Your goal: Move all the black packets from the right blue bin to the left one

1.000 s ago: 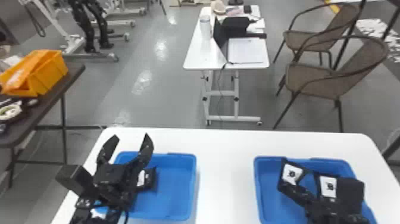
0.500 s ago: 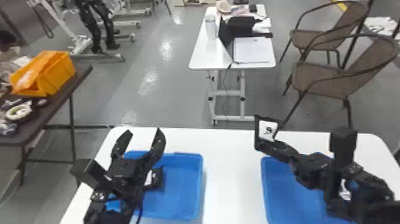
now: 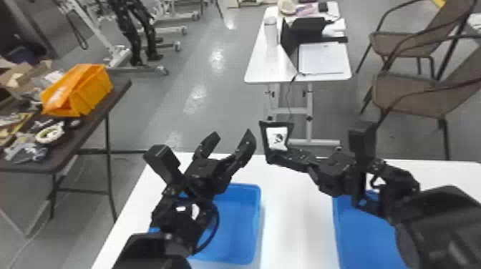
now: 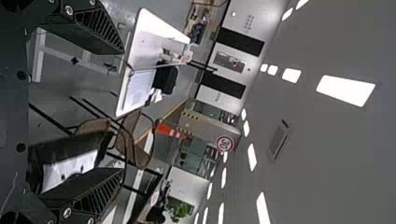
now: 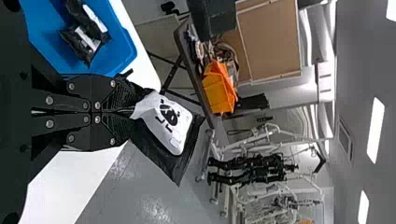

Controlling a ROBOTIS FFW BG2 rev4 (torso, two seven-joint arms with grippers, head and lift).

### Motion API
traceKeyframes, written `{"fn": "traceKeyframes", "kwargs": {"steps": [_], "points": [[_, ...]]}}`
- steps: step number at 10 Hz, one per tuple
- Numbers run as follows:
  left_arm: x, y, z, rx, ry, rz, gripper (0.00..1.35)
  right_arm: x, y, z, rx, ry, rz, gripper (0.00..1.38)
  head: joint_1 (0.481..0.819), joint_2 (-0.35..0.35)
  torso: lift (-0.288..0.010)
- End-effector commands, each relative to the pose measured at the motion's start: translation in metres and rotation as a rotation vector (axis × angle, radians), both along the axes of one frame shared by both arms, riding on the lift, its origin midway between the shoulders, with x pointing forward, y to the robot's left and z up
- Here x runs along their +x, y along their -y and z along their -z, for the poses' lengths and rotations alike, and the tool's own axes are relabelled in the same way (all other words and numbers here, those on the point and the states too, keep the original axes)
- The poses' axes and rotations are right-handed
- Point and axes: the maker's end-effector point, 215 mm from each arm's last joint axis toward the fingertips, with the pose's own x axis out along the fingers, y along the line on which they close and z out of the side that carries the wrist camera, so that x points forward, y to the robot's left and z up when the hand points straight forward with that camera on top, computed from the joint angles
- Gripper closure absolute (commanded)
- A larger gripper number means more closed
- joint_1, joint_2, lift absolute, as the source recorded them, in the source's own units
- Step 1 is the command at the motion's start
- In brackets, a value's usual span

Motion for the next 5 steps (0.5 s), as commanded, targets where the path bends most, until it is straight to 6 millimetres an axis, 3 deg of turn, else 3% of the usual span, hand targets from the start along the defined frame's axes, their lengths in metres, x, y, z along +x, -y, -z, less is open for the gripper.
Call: {"fn": "traceKeyframes", "kwargs": {"steps": [1,3,5], "points": [[0.005,0.021,0.003,-0.036,-0.043,0.068,0.11,-0.004,-0.027,-0.007,-0.004,0.018,-0.066,1.27,0.695,0.225,0.000],[0.004,0.013,0.014,-0.060,-0.086,0.075,0.11,-0.007,-0.050,-0.019,-0.011,0.044,-0.125,1.27,0.695,0.237,0.000],[0.006,0.018,0.024,-0.097,-0.122,0.120,0.11,-0.010,-0.071,-0.031,-0.006,0.066,-0.175,1.27,0.695,0.260,0.000]]}}
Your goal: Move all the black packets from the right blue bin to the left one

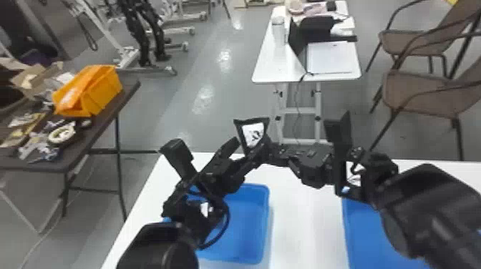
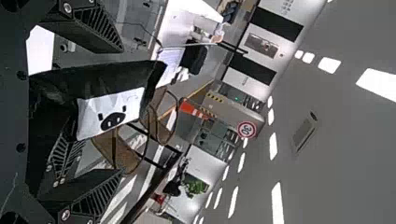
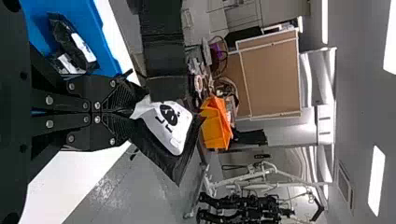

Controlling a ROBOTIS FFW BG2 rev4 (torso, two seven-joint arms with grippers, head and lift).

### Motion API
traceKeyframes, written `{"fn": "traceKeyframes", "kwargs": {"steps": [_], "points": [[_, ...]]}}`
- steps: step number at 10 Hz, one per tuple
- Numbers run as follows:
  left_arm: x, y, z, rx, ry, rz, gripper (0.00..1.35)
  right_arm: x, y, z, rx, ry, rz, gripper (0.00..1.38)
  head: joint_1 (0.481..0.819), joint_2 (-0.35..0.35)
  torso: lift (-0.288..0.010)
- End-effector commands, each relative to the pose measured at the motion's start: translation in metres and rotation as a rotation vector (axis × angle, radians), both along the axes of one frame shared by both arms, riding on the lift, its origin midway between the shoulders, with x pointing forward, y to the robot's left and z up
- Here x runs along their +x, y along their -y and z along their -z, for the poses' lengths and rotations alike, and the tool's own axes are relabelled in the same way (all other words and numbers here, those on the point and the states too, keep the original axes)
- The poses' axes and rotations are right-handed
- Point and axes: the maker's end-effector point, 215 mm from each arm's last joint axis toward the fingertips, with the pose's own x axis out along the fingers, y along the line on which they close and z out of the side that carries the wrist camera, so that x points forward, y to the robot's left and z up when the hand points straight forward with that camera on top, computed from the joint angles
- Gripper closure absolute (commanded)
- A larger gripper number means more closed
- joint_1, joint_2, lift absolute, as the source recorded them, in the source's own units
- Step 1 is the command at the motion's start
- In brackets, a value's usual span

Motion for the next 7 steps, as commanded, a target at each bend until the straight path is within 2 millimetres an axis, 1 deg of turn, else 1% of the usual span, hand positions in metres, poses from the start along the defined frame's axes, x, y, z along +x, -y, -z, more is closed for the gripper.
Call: {"fn": "traceKeyframes", "kwargs": {"steps": [1,2,3,4,5,6,7], "points": [[0.004,0.009,0.012,-0.093,-0.021,0.038,0.11,-0.002,-0.012,-0.008,-0.002,0.016,-0.029,1.27,0.695,0.270,0.000],[0.004,0.014,0.016,-0.162,-0.022,0.035,0.11,-0.002,-0.012,-0.007,0.000,0.011,-0.028,1.27,0.695,0.272,0.000],[0.005,0.012,0.019,-0.142,-0.030,0.030,0.30,-0.002,-0.012,-0.005,0.001,0.007,-0.028,1.27,0.695,0.270,0.000],[0.006,0.011,0.018,-0.105,-0.017,0.029,1.01,-0.003,-0.012,-0.005,0.000,0.006,-0.029,1.27,0.695,0.269,0.000],[0.006,0.007,0.014,-0.095,0.000,-0.001,1.19,-0.003,-0.012,-0.004,0.000,0.004,-0.029,1.27,0.695,0.269,0.000],[0.007,0.003,0.010,-0.078,0.016,-0.029,1.22,-0.004,-0.012,-0.003,0.001,0.002,-0.029,1.27,0.695,0.273,0.000],[0.006,-0.003,0.003,-0.044,0.043,-0.059,1.22,-0.004,-0.012,-0.003,0.001,0.002,-0.029,1.27,0.695,0.276,0.000]]}}
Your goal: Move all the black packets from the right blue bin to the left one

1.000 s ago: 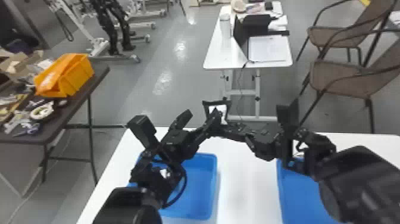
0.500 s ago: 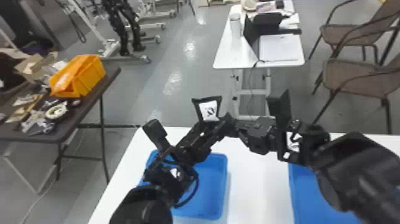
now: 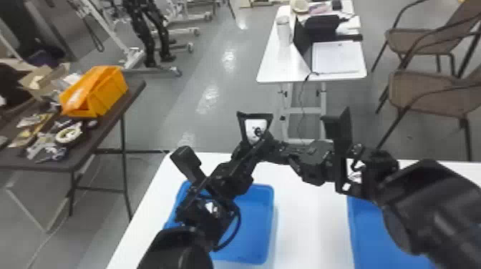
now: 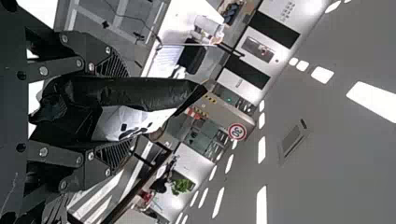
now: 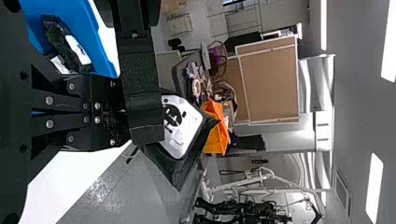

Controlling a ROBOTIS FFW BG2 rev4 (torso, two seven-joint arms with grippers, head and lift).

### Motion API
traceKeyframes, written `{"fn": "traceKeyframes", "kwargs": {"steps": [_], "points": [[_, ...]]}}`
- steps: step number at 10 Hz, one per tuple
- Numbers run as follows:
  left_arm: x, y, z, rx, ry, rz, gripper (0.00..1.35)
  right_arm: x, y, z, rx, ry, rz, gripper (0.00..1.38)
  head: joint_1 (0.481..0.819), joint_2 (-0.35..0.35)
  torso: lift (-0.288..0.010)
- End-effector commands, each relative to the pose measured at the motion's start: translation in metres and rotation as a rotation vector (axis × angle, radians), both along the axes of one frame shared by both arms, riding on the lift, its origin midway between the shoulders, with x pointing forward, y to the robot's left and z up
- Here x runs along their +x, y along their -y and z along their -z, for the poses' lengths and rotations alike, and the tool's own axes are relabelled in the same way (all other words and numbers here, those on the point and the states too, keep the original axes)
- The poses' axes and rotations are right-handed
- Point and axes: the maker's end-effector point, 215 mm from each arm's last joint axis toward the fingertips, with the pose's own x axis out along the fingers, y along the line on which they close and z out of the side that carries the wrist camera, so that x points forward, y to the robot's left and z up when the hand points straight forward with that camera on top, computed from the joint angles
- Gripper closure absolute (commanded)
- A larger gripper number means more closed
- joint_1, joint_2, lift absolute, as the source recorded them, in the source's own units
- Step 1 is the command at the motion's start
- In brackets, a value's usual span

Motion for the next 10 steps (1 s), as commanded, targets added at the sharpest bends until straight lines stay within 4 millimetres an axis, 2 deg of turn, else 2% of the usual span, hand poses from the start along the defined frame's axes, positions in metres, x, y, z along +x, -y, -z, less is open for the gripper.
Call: {"fn": "traceKeyframes", "kwargs": {"steps": [1,2,3,4,5,7,9,10], "points": [[-0.002,-0.005,-0.009,0.041,0.038,-0.023,1.22,0.000,0.000,0.000,0.000,-0.001,0.000,1.27,0.695,0.282,0.000],[-0.001,-0.007,-0.015,0.050,0.058,-0.031,1.22,0.000,0.001,0.001,0.003,-0.001,0.002,1.10,0.695,0.287,0.000],[-0.001,-0.009,-0.017,0.051,0.066,-0.035,1.22,-0.001,0.002,0.004,0.016,-0.014,0.007,0.55,0.695,0.289,0.000],[-0.003,-0.014,-0.017,0.057,0.074,-0.049,1.22,0.001,0.009,0.008,0.025,-0.027,0.027,0.08,0.695,0.290,0.000],[-0.006,-0.026,-0.011,0.079,0.070,-0.078,1.22,0.005,0.024,0.015,0.041,-0.046,0.070,0.04,0.695,0.290,0.000],[-0.024,-0.087,0.017,0.263,0.038,-0.200,1.22,0.018,0.068,0.023,0.024,-0.045,0.187,0.24,0.695,0.289,0.000],[-0.055,-0.144,0.067,0.503,-0.064,-0.273,1.22,0.020,0.116,0.041,0.000,-0.069,0.299,0.31,0.695,0.304,0.000],[-0.068,-0.161,0.095,0.587,-0.118,-0.278,1.22,0.016,0.141,0.055,-0.006,-0.105,0.350,0.31,0.695,0.316,0.000]]}}
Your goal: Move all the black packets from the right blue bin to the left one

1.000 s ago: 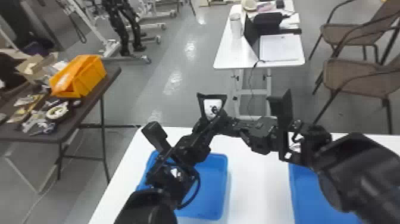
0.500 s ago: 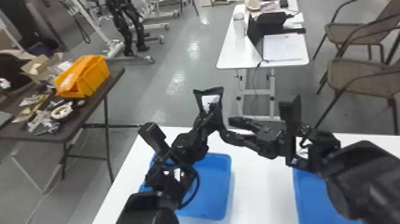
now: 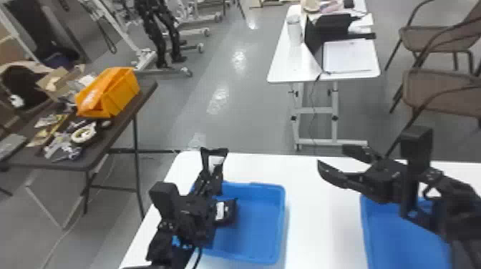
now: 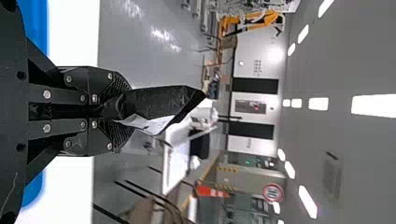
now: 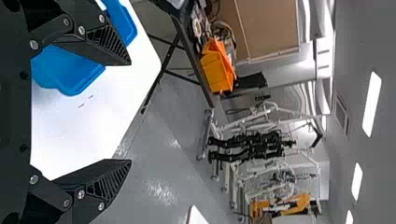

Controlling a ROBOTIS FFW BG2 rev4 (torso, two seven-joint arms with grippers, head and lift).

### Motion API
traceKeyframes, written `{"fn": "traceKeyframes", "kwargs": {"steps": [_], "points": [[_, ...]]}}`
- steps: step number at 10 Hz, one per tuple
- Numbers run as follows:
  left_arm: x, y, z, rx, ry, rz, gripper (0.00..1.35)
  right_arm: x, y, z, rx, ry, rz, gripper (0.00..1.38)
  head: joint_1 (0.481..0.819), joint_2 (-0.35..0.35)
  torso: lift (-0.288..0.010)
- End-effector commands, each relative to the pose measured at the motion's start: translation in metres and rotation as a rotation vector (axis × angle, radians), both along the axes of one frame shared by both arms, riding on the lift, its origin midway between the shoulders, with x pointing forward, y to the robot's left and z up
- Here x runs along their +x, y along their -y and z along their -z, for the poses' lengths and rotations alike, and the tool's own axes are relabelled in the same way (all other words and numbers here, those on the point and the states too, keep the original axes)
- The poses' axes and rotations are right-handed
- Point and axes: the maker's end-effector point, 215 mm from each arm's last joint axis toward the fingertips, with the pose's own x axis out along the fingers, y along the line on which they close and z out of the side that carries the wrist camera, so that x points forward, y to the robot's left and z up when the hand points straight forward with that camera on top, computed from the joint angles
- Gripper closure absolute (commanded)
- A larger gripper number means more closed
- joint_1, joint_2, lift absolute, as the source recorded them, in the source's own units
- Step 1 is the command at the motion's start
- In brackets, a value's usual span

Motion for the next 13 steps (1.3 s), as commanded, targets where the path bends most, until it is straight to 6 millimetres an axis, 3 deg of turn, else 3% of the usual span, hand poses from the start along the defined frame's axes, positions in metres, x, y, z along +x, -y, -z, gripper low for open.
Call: {"fn": "traceKeyframes", "kwargs": {"steps": [1,2,3,4,6,8,11,13], "points": [[-0.018,-0.016,0.042,0.060,-0.091,-0.020,1.22,-0.010,0.037,0.022,-0.012,-0.052,0.072,0.31,0.695,0.321,0.000],[-0.028,-0.020,0.062,0.049,-0.138,-0.028,1.01,-0.019,0.053,0.035,-0.029,-0.082,0.102,0.31,0.695,0.318,0.000],[-0.030,-0.019,0.060,0.068,-0.128,-0.017,0.39,-0.027,0.067,0.045,-0.035,-0.108,0.128,0.31,0.695,0.309,0.000],[-0.026,-0.014,0.046,0.085,-0.089,-0.005,0.00,-0.035,0.078,0.051,-0.049,-0.120,0.153,0.31,0.695,0.303,0.000],[-0.013,-0.006,0.000,0.049,0.031,0.000,0.05,-0.047,0.106,0.057,-0.076,-0.123,0.248,0.31,0.695,0.271,0.000],[-0.005,0.008,-0.047,0.001,0.159,0.014,0.04,-0.064,0.146,0.076,-0.137,-0.156,0.333,0.31,0.695,0.224,0.000],[-0.003,0.014,-0.070,-0.045,0.219,0.011,0.04,-0.102,0.208,0.141,-0.249,-0.279,0.453,0.31,0.695,0.146,0.000],[-0.004,0.017,-0.073,-0.060,0.231,0.014,0.04,-0.116,0.241,0.167,-0.308,-0.325,0.519,0.31,0.695,0.095,0.000]]}}
